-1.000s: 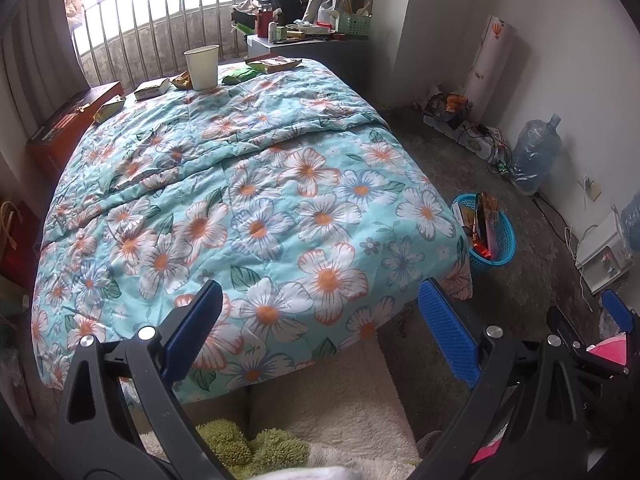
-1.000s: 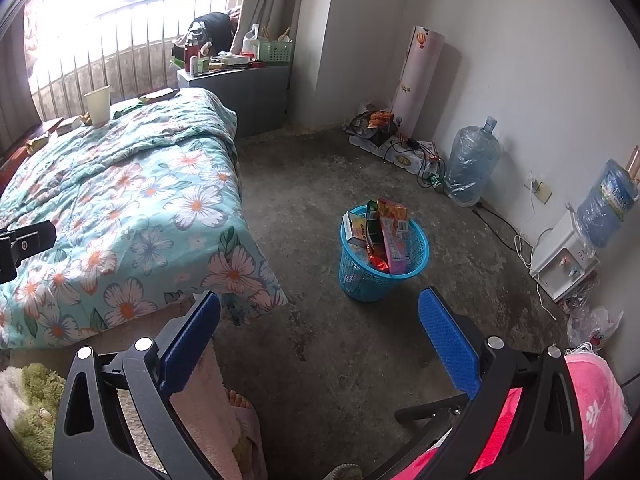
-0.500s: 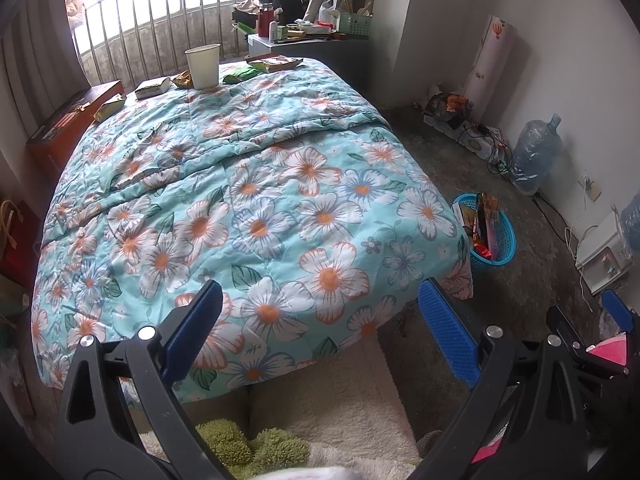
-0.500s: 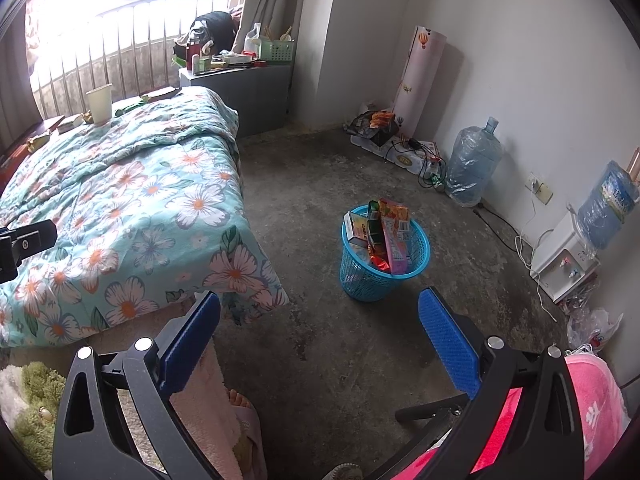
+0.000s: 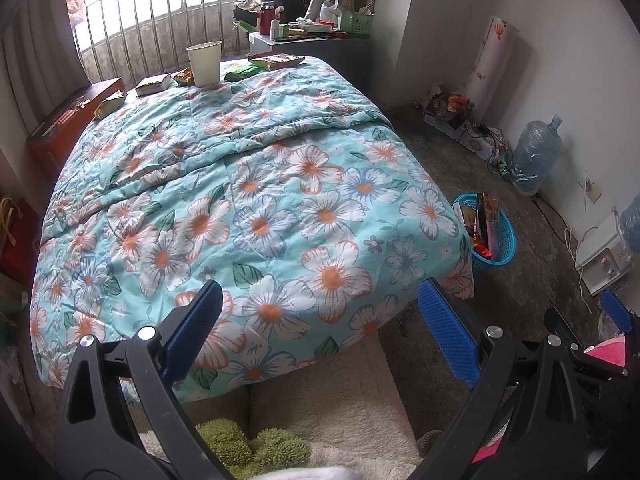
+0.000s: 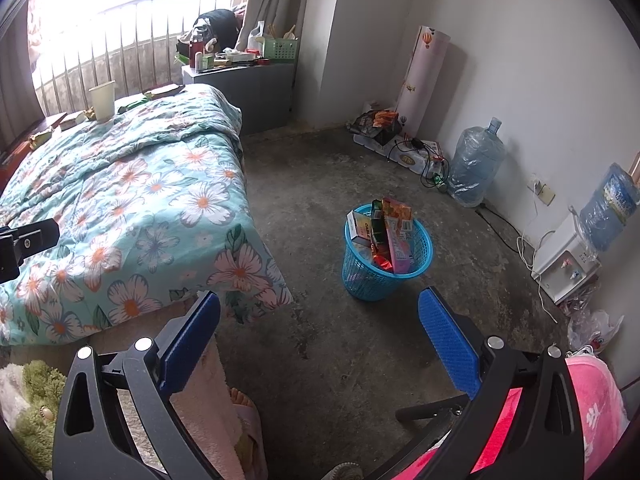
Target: Collect trash
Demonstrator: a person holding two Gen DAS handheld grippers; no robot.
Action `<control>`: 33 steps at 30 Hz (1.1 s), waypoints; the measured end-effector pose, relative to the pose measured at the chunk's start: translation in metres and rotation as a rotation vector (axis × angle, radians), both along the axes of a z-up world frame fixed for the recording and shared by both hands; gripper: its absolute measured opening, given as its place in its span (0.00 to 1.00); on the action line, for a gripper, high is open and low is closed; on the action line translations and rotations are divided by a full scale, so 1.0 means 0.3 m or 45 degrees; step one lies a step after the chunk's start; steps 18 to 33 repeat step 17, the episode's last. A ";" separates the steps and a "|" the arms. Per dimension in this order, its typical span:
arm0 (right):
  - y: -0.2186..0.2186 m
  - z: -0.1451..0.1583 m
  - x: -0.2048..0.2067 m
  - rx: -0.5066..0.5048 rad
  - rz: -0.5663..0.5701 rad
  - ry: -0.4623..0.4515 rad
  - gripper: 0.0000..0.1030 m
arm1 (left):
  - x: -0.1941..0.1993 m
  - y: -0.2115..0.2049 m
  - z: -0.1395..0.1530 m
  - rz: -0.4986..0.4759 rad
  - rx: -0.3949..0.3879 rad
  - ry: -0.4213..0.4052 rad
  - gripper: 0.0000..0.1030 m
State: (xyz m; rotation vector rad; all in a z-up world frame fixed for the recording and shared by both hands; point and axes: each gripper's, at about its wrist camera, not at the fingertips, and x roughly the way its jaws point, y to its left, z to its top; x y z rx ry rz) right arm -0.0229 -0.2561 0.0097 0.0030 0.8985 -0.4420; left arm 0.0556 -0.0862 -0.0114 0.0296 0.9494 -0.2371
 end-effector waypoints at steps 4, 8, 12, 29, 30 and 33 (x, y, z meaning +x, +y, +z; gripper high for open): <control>0.001 0.000 0.001 0.001 -0.002 0.000 0.94 | 0.002 -0.001 -0.001 0.001 0.000 -0.001 0.91; 0.001 0.000 0.002 0.001 0.001 0.002 0.94 | 0.005 0.000 -0.001 -0.001 -0.001 -0.001 0.91; 0.003 -0.001 0.003 0.000 0.001 0.003 0.94 | 0.001 0.004 -0.001 0.001 -0.002 0.000 0.91; 0.005 -0.001 0.004 0.001 0.002 0.003 0.94 | 0.000 0.008 -0.002 0.001 -0.004 0.004 0.91; 0.005 -0.001 0.004 0.001 0.002 0.003 0.94 | 0.000 0.008 -0.002 0.001 -0.004 0.004 0.91; 0.005 -0.001 0.004 0.001 0.002 0.003 0.94 | 0.000 0.008 -0.002 0.001 -0.004 0.004 0.91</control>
